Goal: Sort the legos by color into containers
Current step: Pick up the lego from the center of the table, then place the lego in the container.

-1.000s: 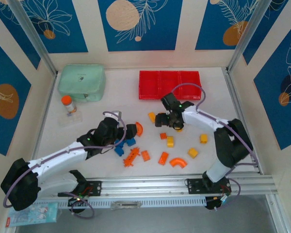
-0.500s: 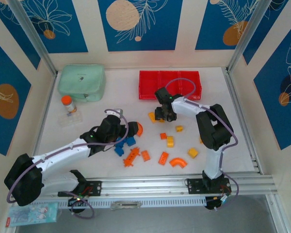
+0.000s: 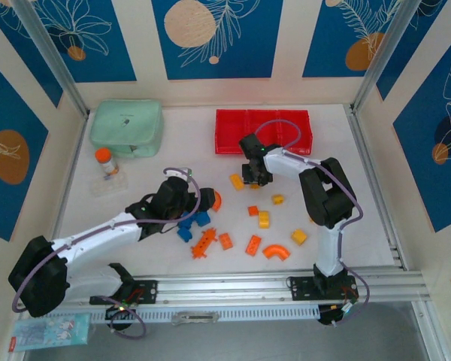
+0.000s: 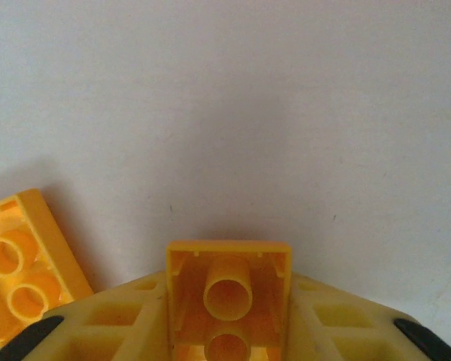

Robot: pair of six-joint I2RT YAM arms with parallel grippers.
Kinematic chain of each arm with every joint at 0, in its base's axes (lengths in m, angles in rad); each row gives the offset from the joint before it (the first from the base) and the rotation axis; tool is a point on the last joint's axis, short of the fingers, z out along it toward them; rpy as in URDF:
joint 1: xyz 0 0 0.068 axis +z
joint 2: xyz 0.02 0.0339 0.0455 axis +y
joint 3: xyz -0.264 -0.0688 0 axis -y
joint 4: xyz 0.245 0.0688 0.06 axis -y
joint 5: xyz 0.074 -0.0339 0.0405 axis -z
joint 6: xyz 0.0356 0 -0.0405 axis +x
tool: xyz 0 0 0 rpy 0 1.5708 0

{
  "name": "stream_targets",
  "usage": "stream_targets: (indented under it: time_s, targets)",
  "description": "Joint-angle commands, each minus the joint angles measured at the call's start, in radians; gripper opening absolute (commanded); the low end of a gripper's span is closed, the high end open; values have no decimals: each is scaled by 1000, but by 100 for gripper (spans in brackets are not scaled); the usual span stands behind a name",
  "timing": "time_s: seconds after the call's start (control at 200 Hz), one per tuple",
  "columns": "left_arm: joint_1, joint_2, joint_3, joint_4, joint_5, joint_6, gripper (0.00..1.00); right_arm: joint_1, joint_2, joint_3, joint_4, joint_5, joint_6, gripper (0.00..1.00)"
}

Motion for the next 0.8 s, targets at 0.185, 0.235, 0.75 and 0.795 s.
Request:
stream_targets:
  time_s: [0.185, 0.235, 0.75, 0.795]
  targets:
    - [-4, 8, 60, -38, 9, 6, 99, 16, -94, 45, -13, 23, -46, 28]
    - [1, 4, 69, -52, -2, 12, 99, 15, -107, 59, -3, 21, -58, 28]
    - [152, 38, 155, -95, 46, 67, 99, -1, 149, 513, 35, 95, -183, 27]
    - [167, 46, 161, -87, 61, 67, 99, -5, 190, 565, 29, 85, -186, 28]
